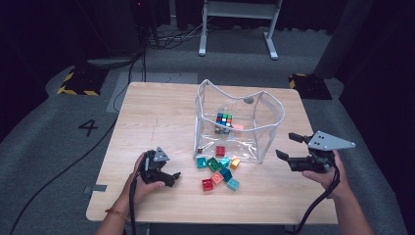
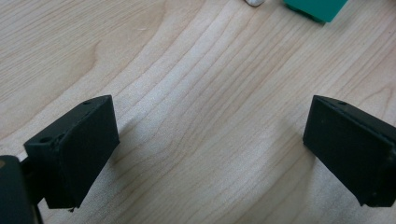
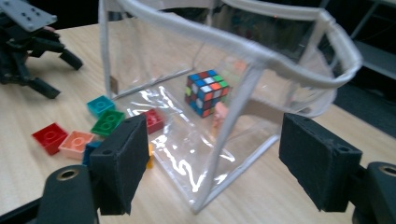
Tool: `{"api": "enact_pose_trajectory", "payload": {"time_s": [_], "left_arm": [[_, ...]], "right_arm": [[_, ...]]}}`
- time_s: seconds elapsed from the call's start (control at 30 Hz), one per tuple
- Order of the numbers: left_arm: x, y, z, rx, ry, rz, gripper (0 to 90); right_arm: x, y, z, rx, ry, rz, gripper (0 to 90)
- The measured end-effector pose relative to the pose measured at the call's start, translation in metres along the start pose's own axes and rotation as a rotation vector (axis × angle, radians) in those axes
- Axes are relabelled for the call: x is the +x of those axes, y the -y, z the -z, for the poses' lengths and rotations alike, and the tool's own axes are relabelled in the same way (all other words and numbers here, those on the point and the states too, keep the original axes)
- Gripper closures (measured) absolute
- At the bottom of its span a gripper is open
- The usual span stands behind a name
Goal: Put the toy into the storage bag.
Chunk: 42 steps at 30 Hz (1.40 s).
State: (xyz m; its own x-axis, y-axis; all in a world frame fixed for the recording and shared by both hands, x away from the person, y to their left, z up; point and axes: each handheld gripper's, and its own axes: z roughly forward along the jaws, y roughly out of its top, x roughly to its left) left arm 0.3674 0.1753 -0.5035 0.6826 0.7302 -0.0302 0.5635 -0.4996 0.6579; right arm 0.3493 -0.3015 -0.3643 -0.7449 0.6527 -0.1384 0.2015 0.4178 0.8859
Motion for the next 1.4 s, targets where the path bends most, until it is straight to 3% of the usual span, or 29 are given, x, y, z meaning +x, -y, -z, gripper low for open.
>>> {"api": "enact_pose_trajectory", "payload": {"time_s": [0.3,0.43,0.57,0.73,0.83,1.0,1.27,1.4], "left_arm": [[0.0,0.0,0.0,-0.006,-0.002,-0.007,3.5],[0.0,0.0,0.0,-0.005,-0.004,-0.006,3.5],[0.0,0.0,0.0,-0.005,-0.004,-0.006,3.5],[0.0,0.0,0.0,-0.005,-0.004,-0.006,3.5],[0.0,0.0,0.0,-0.005,-0.004,-0.006,3.5],[0.0,0.0,0.0,-0.005,-0.004,-0.006,3.5],[0.0,0.0,0.0,-0.005,-0.004,-0.006,3.5],[0.0,0.0,0.0,-0.005,-0.004,-0.006,3.5]], "right_arm": [[0.023,0.026,-0.022,0.032,-0.072,0.025,24.6],[0.037,0.038,-0.036,0.056,-0.078,0.05,25.5],[0.052,0.047,-0.051,0.091,-0.123,0.078,25.8],[0.07,0.057,-0.071,0.118,-0.207,0.074,26.2],[0.082,0.064,-0.083,0.154,-0.226,0.063,28.2],[0.095,0.07,-0.1,0.193,-0.277,0.089,29.2],[0.102,0.077,-0.121,0.238,-0.288,0.081,36.6],[0.104,0.077,-0.124,0.224,-0.309,0.065,42.4]]}}
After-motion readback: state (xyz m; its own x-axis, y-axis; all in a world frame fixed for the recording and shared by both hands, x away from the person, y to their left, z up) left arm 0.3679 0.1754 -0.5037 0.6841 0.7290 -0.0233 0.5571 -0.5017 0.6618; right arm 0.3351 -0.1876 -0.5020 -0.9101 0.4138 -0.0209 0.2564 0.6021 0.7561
